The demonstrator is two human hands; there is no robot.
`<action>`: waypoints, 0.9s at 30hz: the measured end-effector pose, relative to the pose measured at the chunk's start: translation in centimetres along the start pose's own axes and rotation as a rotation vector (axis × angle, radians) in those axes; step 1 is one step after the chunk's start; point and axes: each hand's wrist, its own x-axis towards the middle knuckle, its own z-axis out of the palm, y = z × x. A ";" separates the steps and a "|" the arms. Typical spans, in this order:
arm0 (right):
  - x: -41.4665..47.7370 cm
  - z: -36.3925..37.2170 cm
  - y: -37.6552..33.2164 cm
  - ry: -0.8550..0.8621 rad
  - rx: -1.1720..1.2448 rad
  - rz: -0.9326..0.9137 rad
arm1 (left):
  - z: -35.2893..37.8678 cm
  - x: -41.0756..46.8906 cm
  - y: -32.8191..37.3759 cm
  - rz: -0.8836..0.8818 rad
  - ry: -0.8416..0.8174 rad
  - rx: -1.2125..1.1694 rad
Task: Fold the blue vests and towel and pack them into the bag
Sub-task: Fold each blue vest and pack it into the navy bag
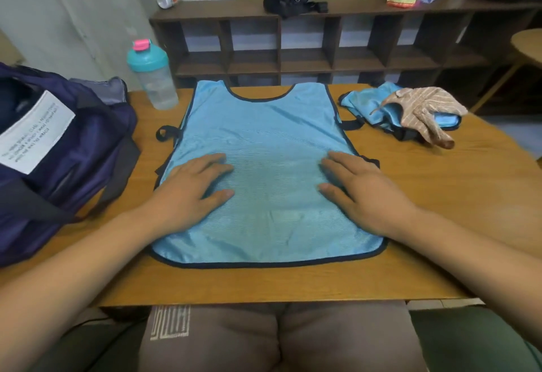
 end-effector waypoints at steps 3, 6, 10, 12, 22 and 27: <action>-1.4 -1.6 -1.3 0.017 0.083 -0.183 | -1.6 -1.8 3.2 0.124 -0.020 -0.085; -3.1 -3.0 -2.9 -0.114 0.164 -0.315 | -2.4 -3.9 6.4 0.238 -0.147 -0.171; -4.8 -4.0 -4.3 -0.275 0.143 -0.378 | -1.7 -5.6 8.3 0.403 -0.233 -0.124; -5.1 -4.2 -4.5 -0.289 0.056 -0.420 | -1.5 -5.9 8.7 0.449 -0.225 -0.046; -4.0 -5.9 -5.0 -0.384 -0.174 -0.401 | -3.6 -5.3 7.5 0.278 -0.226 -0.086; -2.0 -7.6 -4.0 -0.412 -0.107 -0.272 | -6.2 -4.1 6.5 0.091 -0.285 -0.393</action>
